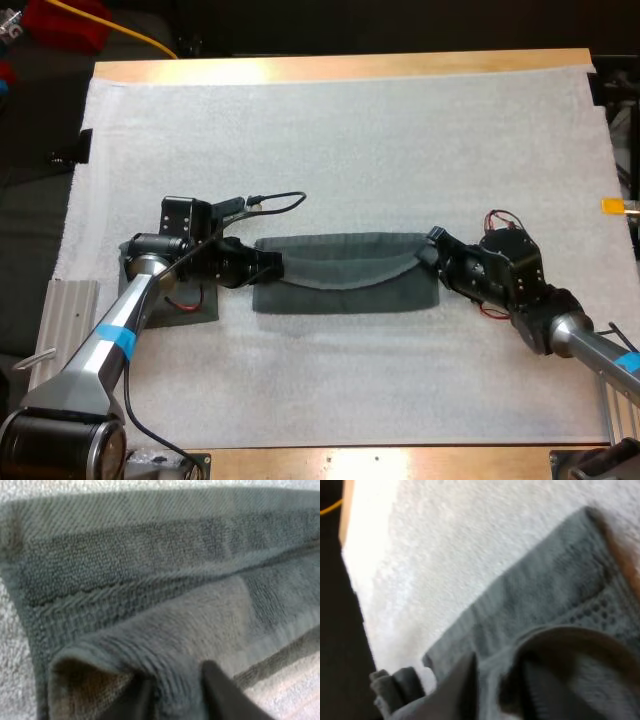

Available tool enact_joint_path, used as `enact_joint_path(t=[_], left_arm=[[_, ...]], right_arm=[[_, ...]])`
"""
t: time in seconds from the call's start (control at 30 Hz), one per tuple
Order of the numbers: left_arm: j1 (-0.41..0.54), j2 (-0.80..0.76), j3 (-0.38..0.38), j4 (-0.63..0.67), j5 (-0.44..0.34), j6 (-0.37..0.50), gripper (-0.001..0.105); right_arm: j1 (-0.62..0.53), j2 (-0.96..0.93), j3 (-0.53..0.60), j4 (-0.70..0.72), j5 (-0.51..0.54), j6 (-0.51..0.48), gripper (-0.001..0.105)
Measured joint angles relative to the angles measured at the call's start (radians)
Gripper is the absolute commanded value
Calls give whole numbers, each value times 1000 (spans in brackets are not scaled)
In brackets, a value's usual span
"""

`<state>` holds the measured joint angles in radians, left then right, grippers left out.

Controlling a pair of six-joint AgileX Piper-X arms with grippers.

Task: Pick towel from pile, fold and stack

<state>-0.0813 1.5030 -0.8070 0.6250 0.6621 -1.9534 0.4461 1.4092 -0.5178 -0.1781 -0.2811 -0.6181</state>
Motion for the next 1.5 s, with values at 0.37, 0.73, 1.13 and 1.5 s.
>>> enact_joint_path(t=[0.37, 0.73, 1.13, 1.5], left_arm=[[0, 0, -4, -73, 107, -94, 69], [0, 0, -23, -10, 147, -60, 68], [0, -183, -23, 209, 13, 134, 60], [0, -494, -23, 340, 0, 143, 60]], right_arm=[[0, 0, 0, -205, 9, 9, 58], [0, -6, 0, -236, -85, -89, 57], [0, -222, 0, 166, -94, -346, 57], [0, -468, -5, 459, -64, -443, 57]])
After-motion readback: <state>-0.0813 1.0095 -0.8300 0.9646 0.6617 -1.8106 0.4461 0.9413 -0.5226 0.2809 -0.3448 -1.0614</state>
